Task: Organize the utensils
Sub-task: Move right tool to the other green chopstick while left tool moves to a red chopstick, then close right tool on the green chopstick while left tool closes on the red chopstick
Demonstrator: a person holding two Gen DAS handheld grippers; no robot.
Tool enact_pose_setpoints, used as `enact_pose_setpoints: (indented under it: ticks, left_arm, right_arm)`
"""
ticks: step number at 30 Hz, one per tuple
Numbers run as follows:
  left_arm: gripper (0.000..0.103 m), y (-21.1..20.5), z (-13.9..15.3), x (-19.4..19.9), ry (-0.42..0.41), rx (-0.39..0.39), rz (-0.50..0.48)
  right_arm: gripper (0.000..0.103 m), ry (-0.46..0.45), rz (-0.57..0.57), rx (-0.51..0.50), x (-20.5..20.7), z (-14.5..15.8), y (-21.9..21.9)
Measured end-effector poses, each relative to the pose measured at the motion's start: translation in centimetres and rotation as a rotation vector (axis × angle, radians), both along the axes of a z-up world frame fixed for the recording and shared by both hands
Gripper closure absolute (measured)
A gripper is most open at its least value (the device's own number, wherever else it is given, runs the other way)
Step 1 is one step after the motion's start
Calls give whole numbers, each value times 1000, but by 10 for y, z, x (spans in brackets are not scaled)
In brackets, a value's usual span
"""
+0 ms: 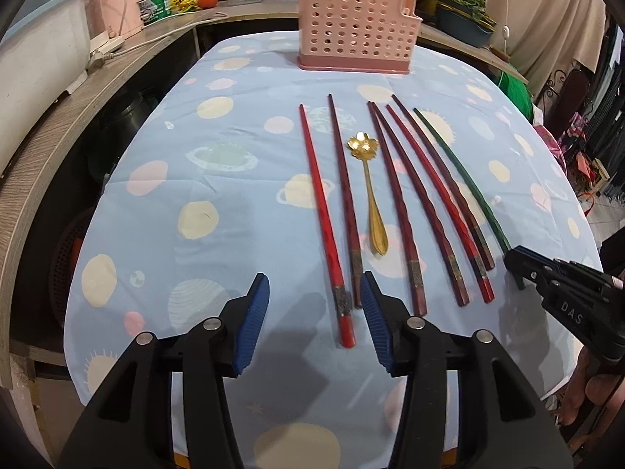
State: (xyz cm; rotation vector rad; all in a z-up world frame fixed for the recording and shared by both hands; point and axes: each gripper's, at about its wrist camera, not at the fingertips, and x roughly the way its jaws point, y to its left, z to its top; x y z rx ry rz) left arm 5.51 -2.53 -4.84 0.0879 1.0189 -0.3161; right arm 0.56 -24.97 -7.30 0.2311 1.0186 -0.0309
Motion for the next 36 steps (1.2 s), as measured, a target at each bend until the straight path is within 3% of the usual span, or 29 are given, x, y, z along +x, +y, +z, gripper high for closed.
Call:
enact_pose_setpoints:
  ticks: [19, 22, 28, 36]
  left_arm:
    - [60, 1, -22, 2, 44, 27, 21]
    - [68, 1, -22, 2, 37, 34, 20]
    - [94, 4, -21, 4, 44, 19, 23]
    - [96, 5, -20, 5, 57, 12, 22]
  right_arm:
    - [96, -5, -3, 12, -3, -1, -1]
    - [96, -6, -3, 12, -3, -1, -1]
    - [96, -6, -1, 7, -3, -1, -1]
    - [96, -6, 2, 5, -3, 1, -1]
